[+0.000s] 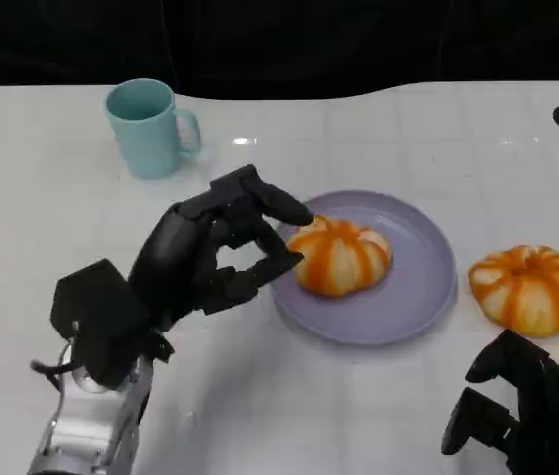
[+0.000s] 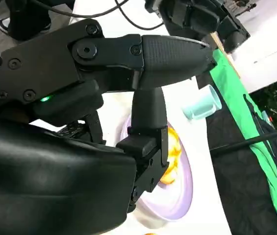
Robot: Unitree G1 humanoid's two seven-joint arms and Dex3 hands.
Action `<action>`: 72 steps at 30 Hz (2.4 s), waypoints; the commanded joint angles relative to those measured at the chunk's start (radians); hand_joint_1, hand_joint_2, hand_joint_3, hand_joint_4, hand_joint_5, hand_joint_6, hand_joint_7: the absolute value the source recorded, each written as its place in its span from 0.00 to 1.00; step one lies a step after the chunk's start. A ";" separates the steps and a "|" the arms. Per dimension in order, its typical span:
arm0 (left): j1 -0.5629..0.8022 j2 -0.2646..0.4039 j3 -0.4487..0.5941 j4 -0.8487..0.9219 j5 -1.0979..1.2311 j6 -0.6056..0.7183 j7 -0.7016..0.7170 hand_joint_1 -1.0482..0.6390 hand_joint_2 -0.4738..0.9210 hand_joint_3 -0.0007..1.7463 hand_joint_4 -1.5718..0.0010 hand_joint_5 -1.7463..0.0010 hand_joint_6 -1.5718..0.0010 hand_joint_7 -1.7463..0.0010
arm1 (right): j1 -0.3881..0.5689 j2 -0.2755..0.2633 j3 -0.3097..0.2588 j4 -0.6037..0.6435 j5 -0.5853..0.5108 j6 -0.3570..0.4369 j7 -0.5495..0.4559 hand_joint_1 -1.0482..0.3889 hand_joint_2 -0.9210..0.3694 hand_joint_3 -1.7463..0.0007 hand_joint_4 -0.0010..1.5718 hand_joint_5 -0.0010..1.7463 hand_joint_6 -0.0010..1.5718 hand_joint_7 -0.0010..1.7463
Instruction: Grasp the bread from the table and place it into the plate.
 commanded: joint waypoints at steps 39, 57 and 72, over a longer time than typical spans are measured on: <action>0.339 -0.006 0.101 -0.387 -0.375 0.513 -0.211 0.26 1.00 0.16 0.50 0.00 0.68 0.00 | 0.005 -0.009 0.001 -0.030 0.020 0.019 -0.007 0.38 0.00 0.72 0.41 1.00 0.28 0.96; 0.430 -0.033 0.135 -0.419 -0.389 0.584 -0.181 0.27 1.00 0.20 0.52 0.00 0.68 0.00 | 0.015 -0.014 0.005 -0.049 0.009 0.017 -0.013 0.38 0.00 0.70 0.39 1.00 0.27 0.97; 0.499 -0.045 0.134 -0.460 -0.388 0.623 -0.143 0.27 1.00 0.20 0.52 0.00 0.69 0.00 | 0.016 -0.015 0.004 -0.045 0.004 0.004 -0.008 0.37 0.00 0.72 0.40 1.00 0.27 0.96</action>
